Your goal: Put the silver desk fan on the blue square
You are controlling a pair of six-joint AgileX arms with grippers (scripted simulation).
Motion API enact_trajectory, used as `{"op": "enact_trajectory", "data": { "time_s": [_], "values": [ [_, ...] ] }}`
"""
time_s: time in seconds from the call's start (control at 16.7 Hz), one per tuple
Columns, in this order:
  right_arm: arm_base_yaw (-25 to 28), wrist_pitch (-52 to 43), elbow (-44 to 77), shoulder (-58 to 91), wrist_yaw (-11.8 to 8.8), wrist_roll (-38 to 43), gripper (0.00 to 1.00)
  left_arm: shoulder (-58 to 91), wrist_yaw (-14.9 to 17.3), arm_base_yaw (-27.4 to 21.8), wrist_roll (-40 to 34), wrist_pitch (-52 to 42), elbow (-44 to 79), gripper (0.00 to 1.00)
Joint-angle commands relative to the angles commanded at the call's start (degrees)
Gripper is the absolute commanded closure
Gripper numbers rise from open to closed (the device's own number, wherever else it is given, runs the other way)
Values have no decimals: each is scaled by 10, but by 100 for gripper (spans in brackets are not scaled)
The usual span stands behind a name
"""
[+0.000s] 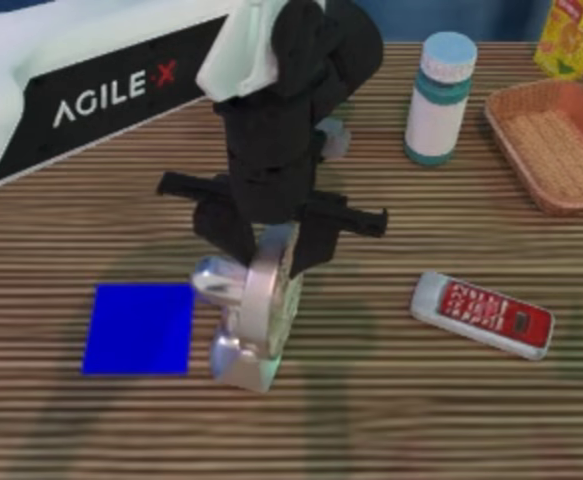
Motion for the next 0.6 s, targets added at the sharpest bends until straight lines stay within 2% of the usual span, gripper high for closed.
{"op": "enact_trajectory", "data": {
  "time_s": [0.12, 0.18, 0.6],
  "values": [
    [0, 0, 0, 0, 0, 0, 0, 0, 0, 0, 0, 0, 0, 98],
    [0, 0, 0, 0, 0, 0, 0, 0, 0, 0, 0, 0, 0, 100],
    [0, 0, 0, 0, 0, 0, 0, 0, 0, 0, 0, 0, 0, 100]
  ]
}}
